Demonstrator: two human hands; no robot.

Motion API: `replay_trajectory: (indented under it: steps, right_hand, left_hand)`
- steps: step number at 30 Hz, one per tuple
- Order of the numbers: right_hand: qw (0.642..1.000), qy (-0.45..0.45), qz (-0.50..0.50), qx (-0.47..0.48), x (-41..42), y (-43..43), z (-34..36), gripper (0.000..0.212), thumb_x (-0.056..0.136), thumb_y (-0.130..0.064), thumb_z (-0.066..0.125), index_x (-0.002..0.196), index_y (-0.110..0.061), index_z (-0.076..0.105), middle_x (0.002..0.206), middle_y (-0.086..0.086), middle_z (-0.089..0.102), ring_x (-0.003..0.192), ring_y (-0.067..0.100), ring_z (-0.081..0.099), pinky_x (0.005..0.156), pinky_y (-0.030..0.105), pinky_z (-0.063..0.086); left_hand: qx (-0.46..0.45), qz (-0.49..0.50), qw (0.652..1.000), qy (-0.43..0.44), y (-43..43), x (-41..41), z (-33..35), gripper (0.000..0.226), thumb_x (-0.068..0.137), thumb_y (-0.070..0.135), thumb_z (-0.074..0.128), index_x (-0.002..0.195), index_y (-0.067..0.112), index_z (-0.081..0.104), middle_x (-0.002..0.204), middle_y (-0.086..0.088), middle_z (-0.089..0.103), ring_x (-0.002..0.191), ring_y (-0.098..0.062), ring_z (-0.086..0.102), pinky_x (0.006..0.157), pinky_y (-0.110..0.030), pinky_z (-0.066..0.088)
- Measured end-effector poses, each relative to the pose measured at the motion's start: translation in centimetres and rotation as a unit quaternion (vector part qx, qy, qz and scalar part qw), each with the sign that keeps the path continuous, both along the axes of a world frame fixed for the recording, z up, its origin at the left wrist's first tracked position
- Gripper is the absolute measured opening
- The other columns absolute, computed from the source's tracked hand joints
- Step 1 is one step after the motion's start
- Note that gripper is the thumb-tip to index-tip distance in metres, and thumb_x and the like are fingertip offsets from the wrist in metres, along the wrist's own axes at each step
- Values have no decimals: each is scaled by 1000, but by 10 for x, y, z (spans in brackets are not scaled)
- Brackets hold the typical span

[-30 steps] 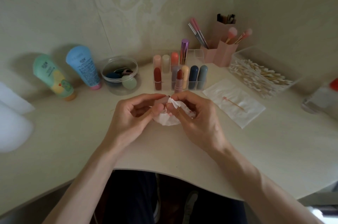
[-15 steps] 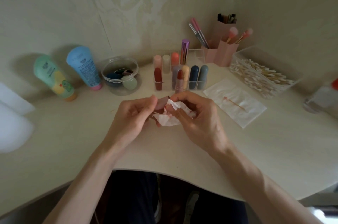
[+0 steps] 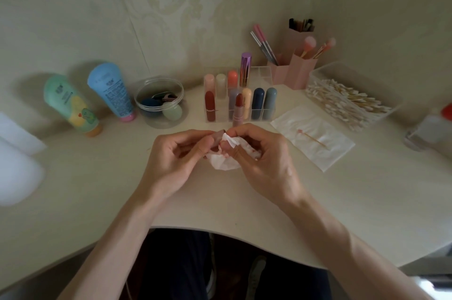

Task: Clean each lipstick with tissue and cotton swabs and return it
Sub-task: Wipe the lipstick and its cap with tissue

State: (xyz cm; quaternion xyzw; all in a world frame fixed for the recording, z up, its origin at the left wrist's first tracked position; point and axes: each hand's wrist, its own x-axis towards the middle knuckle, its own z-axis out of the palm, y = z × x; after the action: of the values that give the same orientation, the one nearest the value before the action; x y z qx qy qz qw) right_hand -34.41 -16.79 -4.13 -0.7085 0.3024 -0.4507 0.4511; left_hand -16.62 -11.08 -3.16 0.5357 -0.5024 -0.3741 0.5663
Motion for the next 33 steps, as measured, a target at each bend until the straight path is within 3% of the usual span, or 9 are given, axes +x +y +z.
replay_trajectory:
  steps: [4,9,11,15,21,23,26,29,33]
  right_hand:
    - [1000,-5,-4,6,0,0,1,11,95,-10,76,98,-20,75,85,-9,76,78,10,72,71,21,53]
    - [1000,-6,8,8,1,-2,0,7,97,-8,74,104,-8,75,95,-1,80,90,21,76,82,39,61]
    - [1000,-4,3,8,0,0,0,6,96,-8,75,102,-11,76,90,-6,79,86,16,76,77,30,59]
    - [1000,-13,7,14,0,1,3,6,96,-7,74,98,-13,75,83,-7,76,77,8,72,71,18,52]
    - [1000,4,-11,-7,1,0,0,8,95,-5,76,102,-8,75,90,-5,78,85,18,75,77,32,59]
    - [1000,7,-10,-5,1,0,0,9,95,-4,76,100,-12,75,89,-7,77,84,16,75,75,27,58]
    - [1000,0,-6,5,0,0,-2,10,95,-7,76,100,-16,75,84,-8,77,79,13,74,73,22,55]
    - [1000,-2,-3,17,0,1,-2,6,97,-11,75,102,-12,76,85,-4,77,81,16,74,73,29,58]
    - [997,-20,21,71,0,1,0,10,98,-13,73,104,-6,77,94,4,79,90,24,75,81,38,60]
  left_hand:
    - [-7,-1,1000,-23,0,3,-1,21,88,23,74,108,24,79,104,2,80,100,-24,75,90,-34,59]
    - [29,-20,999,18,1,-1,1,25,98,32,59,97,30,84,101,-2,81,100,-21,75,89,-26,55]
    - [9,-13,1000,3,0,-1,2,18,93,24,66,99,26,82,100,2,81,97,-15,76,85,-20,55]
    - [-28,6,999,-43,-1,3,-3,26,82,19,78,108,18,79,100,0,80,93,-21,75,84,-29,59]
    - [31,-25,999,23,1,-1,1,23,97,31,60,98,28,83,101,1,81,98,-12,75,88,-20,54]
    - [8,-11,1000,9,1,-2,1,17,92,24,66,96,24,82,97,3,81,93,-10,76,83,-16,54]
    - [-34,11,998,-50,0,2,-3,23,84,21,77,107,19,78,99,4,81,92,-21,75,84,-28,58]
    - [-65,48,992,-94,0,5,-7,29,78,22,83,106,20,79,96,7,80,87,-24,71,84,-34,57]
    - [-99,69,987,-104,1,3,-9,28,75,21,84,103,21,79,97,9,80,92,-16,74,86,-25,56]
